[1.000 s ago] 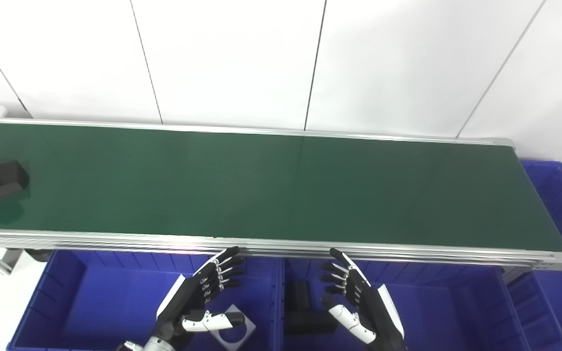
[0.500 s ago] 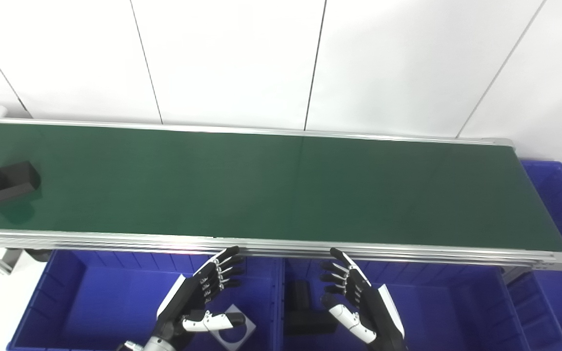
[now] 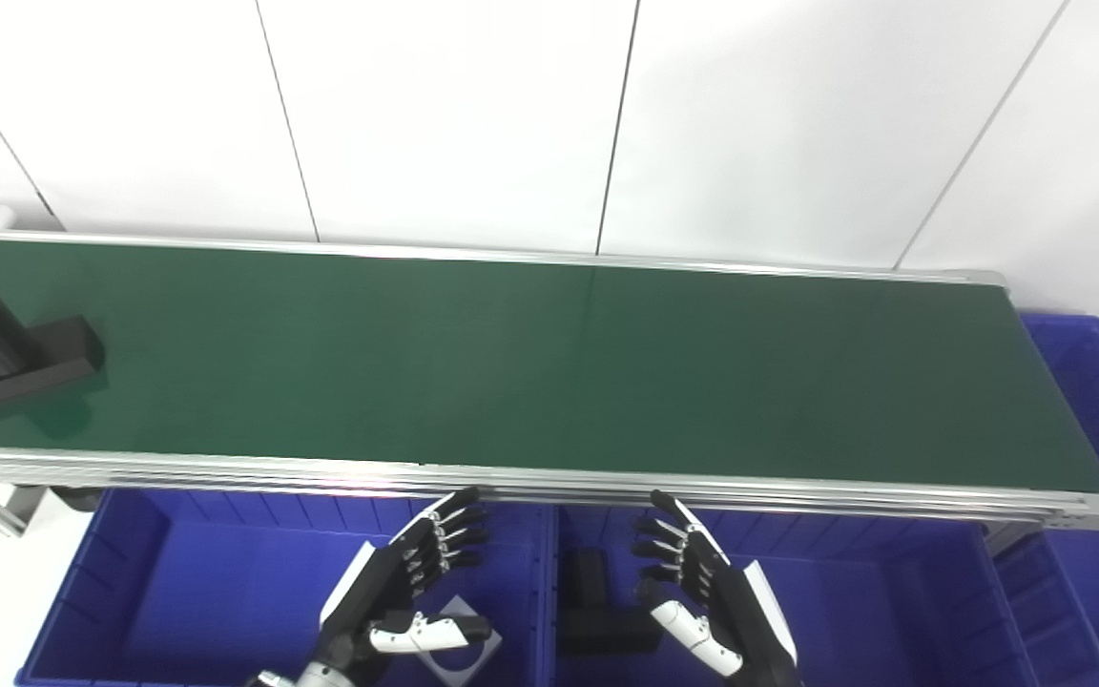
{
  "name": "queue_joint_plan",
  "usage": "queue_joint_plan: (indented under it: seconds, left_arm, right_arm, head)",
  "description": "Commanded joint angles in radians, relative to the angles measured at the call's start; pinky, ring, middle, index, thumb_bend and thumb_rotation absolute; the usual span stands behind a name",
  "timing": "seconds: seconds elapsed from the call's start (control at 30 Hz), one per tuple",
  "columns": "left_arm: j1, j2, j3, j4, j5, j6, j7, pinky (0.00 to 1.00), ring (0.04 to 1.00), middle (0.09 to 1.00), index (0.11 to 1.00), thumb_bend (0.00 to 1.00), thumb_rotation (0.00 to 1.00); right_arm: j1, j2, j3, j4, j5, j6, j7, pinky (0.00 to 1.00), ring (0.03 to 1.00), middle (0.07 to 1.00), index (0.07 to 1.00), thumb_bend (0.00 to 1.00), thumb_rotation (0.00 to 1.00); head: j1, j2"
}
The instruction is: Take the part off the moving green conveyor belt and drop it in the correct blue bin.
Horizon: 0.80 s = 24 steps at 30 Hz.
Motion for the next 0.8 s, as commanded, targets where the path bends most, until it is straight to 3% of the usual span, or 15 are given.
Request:
queue_joint_plan:
  seconds: [0.0, 0.13, 0.3, 0.5, 0.77]
  left_arm:
    - [-0.025, -0.006, -0.008, 0.007, 0.007, -0.054, -0.004, 0.76, 0.816, 0.859, 0.892, 1.0, 0.28]
    - [-0.034, -0.016, -0.014, 0.033, 0.03, -0.085, 0.008, 0.72, 0.795, 0.85, 0.879, 1.0, 0.28]
    - [-0.043, -0.027, -0.011, 0.063, 0.036, -0.097, 0.015, 0.71, 0.783, 0.83, 0.862, 1.0, 0.27]
    - [-0.045, -0.035, -0.008, 0.062, 0.044, -0.081, 0.02, 0.72, 0.789, 0.829, 0.854, 1.0, 0.25]
    - [-0.056, -0.035, -0.006, 0.09, 0.057, -0.109, 0.022, 0.7, 0.782, 0.827, 0.85, 1.0, 0.26]
  right_arm:
    - [-0.009, -0.005, -0.009, -0.017, 0.022, -0.07, 0.006, 0.68, 0.774, 0.837, 0.931, 0.61, 0.67]
    - [-0.015, -0.018, -0.012, -0.01, 0.027, -0.086, 0.013, 0.66, 0.767, 0.835, 0.933, 0.56, 0.66]
    - [-0.022, -0.026, -0.016, 0.005, 0.043, -0.093, 0.026, 0.68, 0.785, 0.853, 0.949, 0.57, 0.68]
    - [-0.031, -0.027, -0.021, 0.023, 0.049, -0.095, 0.031, 0.68, 0.784, 0.85, 0.932, 0.59, 0.69]
    - [-0.039, -0.026, -0.023, 0.04, 0.058, -0.108, 0.038, 0.68, 0.783, 0.851, 0.934, 0.59, 0.69]
  head:
    - [0.014, -0.004]
    - [0.068, -0.032]
    - [0.11, -0.062]
    - [0.125, -0.07]
    - [0.134, -0.087]
